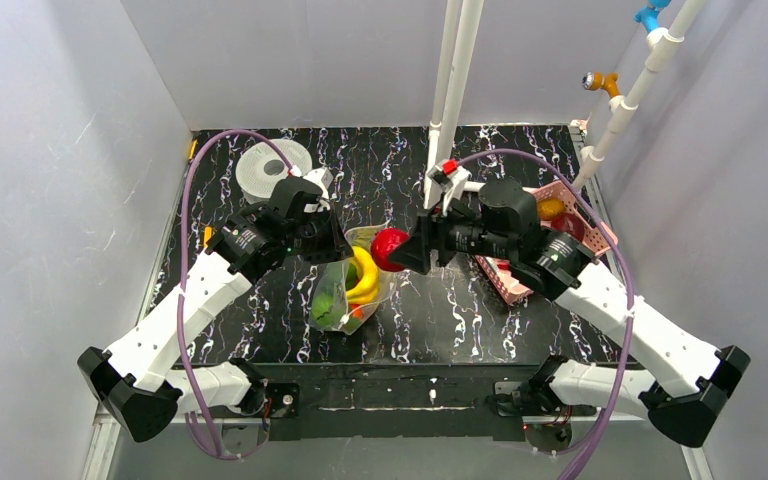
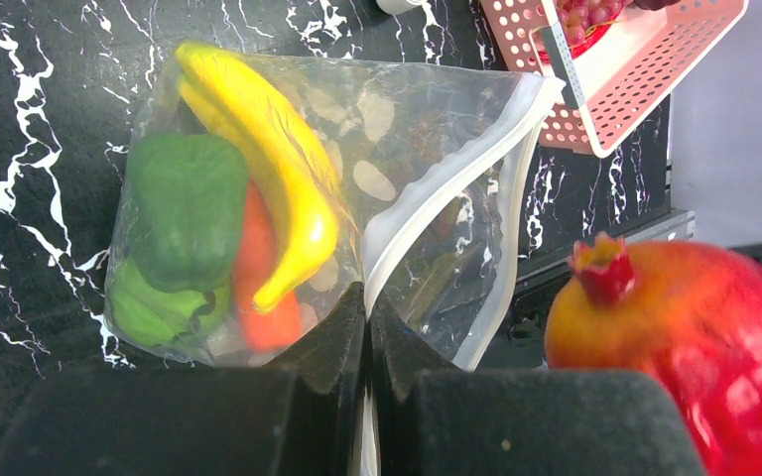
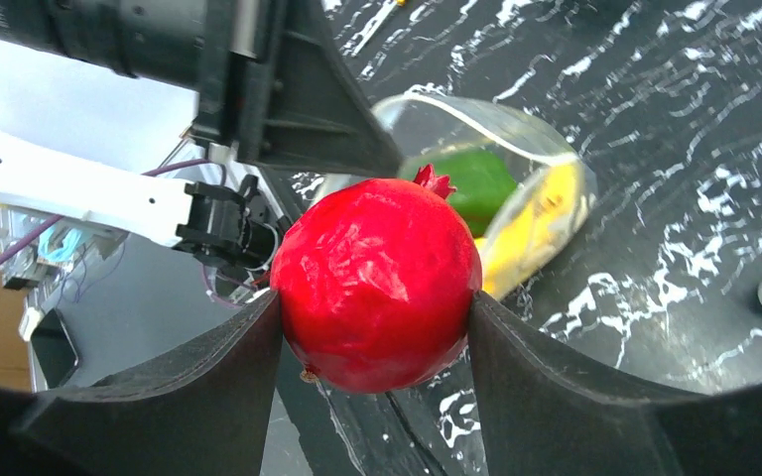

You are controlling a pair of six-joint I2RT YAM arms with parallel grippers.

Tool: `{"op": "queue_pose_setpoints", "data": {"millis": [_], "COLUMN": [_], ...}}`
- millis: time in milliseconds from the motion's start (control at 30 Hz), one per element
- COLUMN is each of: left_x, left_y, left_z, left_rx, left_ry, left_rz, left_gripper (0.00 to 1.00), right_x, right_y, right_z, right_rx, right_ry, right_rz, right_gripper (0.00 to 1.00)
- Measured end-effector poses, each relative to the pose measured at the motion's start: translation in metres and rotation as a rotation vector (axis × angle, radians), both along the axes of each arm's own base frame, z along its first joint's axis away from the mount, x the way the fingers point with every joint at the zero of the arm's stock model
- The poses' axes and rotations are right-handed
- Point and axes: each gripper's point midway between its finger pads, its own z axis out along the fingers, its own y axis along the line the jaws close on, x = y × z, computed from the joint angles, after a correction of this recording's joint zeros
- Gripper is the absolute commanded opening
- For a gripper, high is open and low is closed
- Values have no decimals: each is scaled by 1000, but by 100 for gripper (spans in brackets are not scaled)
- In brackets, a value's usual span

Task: Place the food in the zip-top bag and seal the zipper
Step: Place the fake fruit in the zipper food storage bag.

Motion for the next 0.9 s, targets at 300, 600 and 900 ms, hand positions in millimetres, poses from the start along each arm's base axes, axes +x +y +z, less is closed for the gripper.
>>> {"op": "queue_pose_setpoints", "data": {"millis": [300,600,900], "left_x": [0,0,0], "left_y": [0,0,0], "left_z": [0,2,3], "left_rx": [-2,-2,-4], "left_ry": [1,0,-2], "left_rz": [1,1,1], "left_gripper": [0,0,0], "right_x": [6,27,37], "right_y": [39,44,43], "right_z": [-18,-36,-37], "right_rx": [-80,-204,-251], "right_ry": [15,10,-12], "right_rz": [49,-40,-103], "right_gripper": [24,56,77]}}
